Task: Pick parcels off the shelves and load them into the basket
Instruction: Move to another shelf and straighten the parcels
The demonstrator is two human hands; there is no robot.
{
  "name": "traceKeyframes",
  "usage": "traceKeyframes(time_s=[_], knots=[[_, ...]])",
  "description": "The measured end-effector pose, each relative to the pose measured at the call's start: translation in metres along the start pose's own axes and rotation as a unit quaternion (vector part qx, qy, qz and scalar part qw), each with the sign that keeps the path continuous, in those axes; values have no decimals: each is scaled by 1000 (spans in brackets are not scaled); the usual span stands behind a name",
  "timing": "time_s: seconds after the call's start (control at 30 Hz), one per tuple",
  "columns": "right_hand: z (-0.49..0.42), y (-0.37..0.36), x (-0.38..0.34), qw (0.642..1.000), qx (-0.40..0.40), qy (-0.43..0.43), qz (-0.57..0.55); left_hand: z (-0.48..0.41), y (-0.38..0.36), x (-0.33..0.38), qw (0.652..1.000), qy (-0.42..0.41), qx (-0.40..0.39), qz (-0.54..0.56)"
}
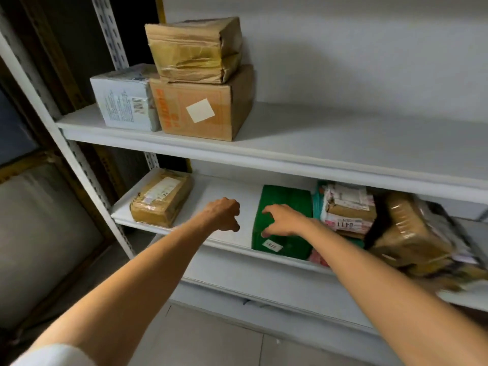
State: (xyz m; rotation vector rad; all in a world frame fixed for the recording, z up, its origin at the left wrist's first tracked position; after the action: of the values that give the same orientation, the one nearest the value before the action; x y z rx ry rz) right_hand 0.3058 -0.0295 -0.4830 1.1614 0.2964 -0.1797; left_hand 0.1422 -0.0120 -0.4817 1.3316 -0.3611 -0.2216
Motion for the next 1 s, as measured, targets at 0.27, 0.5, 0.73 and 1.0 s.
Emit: traceKeyframes(time_s=[0.27, 0.5, 0.73, 1.0], knots=[[-34, 8, 43, 996, -17, -82, -11, -72, -17, 34, 998, -60, -32, 7], [-67, -9, 53, 992, -11, -119, -46, -98, -42, 22, 997, -65, -50, 10], [-91, -20, 71, 983, 19, -173, -54, -121, -60, 7, 996, -72, -40, 33], [-87, -62, 85, 982, -19, -189, -3, -144, -102, -9, 908, 104, -64, 400]])
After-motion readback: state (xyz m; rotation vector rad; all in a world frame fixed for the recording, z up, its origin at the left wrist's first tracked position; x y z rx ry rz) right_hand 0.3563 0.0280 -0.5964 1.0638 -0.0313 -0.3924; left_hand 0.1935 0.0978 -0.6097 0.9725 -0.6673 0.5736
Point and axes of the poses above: each hand's wrist, its own z-axis away from the middle knuckle, its own y-axis out of the back of the hand, x = y × z, the point moved 4 cm from there along -z, towards the middle knuckle, and after that the axes turned 10 degrees about -y, right-handed, at the moved point
